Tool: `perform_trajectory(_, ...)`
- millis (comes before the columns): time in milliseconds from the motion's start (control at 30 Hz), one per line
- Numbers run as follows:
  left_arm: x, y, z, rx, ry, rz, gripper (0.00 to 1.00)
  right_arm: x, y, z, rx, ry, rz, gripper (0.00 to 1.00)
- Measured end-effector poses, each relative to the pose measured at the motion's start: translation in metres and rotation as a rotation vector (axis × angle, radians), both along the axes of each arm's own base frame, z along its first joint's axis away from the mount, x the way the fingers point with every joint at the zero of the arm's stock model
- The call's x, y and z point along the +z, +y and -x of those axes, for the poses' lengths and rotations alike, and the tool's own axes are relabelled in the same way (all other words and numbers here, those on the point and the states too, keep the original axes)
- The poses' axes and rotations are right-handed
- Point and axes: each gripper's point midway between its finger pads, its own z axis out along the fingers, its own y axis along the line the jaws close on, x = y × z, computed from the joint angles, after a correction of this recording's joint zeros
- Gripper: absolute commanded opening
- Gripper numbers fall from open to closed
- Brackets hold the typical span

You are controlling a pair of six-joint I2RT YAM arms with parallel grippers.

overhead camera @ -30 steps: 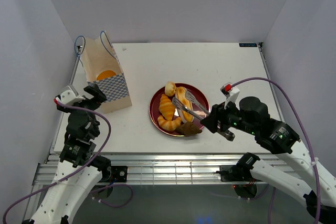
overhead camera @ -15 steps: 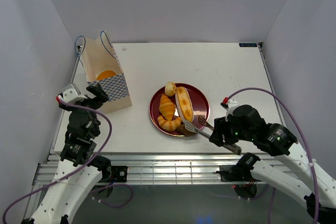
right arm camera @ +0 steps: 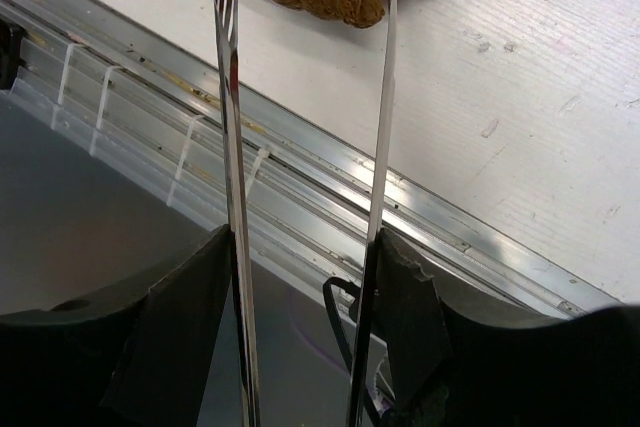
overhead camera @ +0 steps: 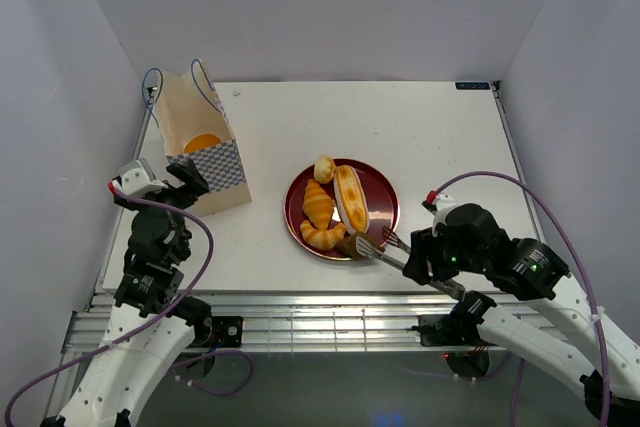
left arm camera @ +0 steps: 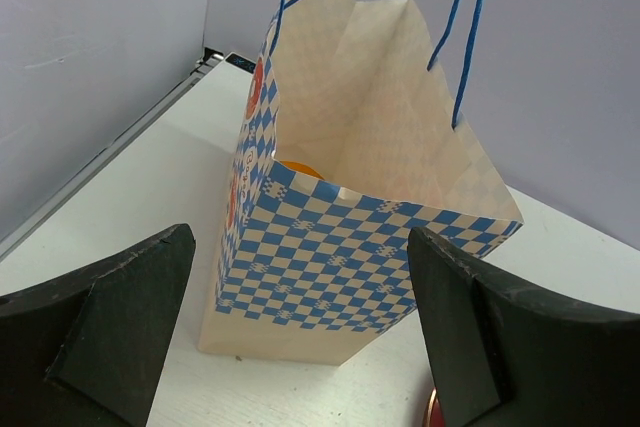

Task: Place the fake bread into the paper bag

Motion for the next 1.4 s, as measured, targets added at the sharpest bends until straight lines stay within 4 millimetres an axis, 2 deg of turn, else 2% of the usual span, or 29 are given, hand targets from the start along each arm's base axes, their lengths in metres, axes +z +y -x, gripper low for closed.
perform_trajectory(267,-0.002,-0.002,-0.001,-0.009,0.008,-0.003,0.98,-0.003,-0.005,-0.005,-0.012,-0.026,0.028,0.63)
perform_trajectory(533,-0.003,-0.004,-0.003,-0.021,0.014,-0.004,0.98,-0.033,-0.011,0.005,-0.003,0.026,0.064,0.62)
perform_trajectory(667,-0.004,-0.005,-0.003,-0.026,0.015,-0.004,0.98,-0.040,-0.011,0.008,0.006,0.044,0.064,0.59)
perform_trajectory(800,-0.004,-0.006,-0.004,-0.028,0.018,-0.005,0.98,-0.035,-0.005,0.007,0.016,0.023,0.024,0.48)
perform_trajectory(833,-0.005,-0.006,-0.004,-0.028,0.019,-0.005,0.98,-0.035,-0.004,0.006,0.019,0.019,0.017,0.41)
perform_trajectory(1000,-0.005,-0.006,-0.004,-0.029,0.020,-0.006,0.98,-0.035,0.000,0.007,0.026,0.026,0.002,0.29)
perform_trajectory(1167,-0.005,-0.006,-0.004,-0.030,0.020,-0.005,0.98,-0.026,0.000,0.006,0.022,0.017,-0.008,0.25)
perform_trajectory(1400,-0.006,-0.007,-0.004,-0.030,0.022,0.000,0.98,0.009,0.003,0.001,0.016,-0.041,-0.053,0.20)
